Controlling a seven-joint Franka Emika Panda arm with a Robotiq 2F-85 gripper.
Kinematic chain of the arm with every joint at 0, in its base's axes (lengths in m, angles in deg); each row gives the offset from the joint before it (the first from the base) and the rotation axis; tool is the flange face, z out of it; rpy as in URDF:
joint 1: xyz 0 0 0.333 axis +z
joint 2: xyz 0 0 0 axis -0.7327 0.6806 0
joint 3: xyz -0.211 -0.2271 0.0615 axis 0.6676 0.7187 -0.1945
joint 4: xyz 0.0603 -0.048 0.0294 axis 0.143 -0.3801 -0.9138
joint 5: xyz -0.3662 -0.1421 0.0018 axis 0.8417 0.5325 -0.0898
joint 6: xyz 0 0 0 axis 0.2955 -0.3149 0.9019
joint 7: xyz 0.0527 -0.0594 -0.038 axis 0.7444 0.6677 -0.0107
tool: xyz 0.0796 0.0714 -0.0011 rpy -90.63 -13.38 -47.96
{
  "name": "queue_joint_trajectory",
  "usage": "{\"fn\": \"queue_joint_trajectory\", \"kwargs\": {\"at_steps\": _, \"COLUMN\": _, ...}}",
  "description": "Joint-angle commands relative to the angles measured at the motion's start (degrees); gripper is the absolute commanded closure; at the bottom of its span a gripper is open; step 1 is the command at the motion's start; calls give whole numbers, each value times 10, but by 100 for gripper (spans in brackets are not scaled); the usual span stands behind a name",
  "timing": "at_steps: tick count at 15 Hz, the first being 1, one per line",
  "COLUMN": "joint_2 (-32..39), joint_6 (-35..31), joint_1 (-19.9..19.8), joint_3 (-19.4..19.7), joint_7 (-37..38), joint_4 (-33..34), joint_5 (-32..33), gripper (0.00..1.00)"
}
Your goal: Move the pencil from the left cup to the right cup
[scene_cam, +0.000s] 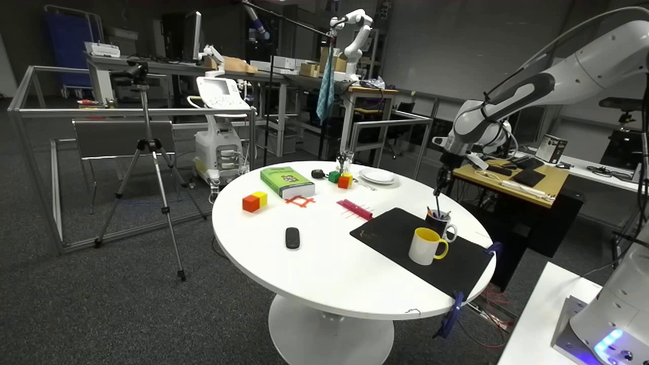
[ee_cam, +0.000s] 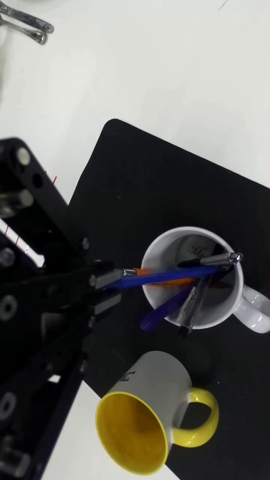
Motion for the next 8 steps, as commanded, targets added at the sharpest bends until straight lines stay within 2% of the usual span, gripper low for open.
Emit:
{"fn": "queue_joint_trajectory", "kwargs": {"at_steps": 1, "joint_2": 14, "joint_6": 7, "joint_1": -17, "joint_3": -15, "joint_7": -23, "joint_4": 20, "joint_5": -1, "gripper": 98}}
{"fn": "queue_joint_trajectory", "kwargs": {"at_steps": 2, "joint_2": 16, "joint_6": 9, "joint_1": -17, "joint_3": -14, "joint_7": -13, "joint_4": 21, "joint_5": 8, "gripper": 67}}
{"fn": "queue_joint_trajectory", "kwargs": {"at_steps": 3, "joint_2": 16, "joint_6": 11, "joint_1": -17, "joint_3": -14, "joint_7": -12, "joint_4": 22, "joint_5": 8, "gripper": 66}}
{"fn": "queue_joint_trajectory", "kwargs": {"at_steps": 8, "joint_2": 15, "joint_6": 11, "joint_1": -20, "joint_3": -14, "joint_7": -7, "joint_4": 26, "joint_5": 11, "gripper": 30}}
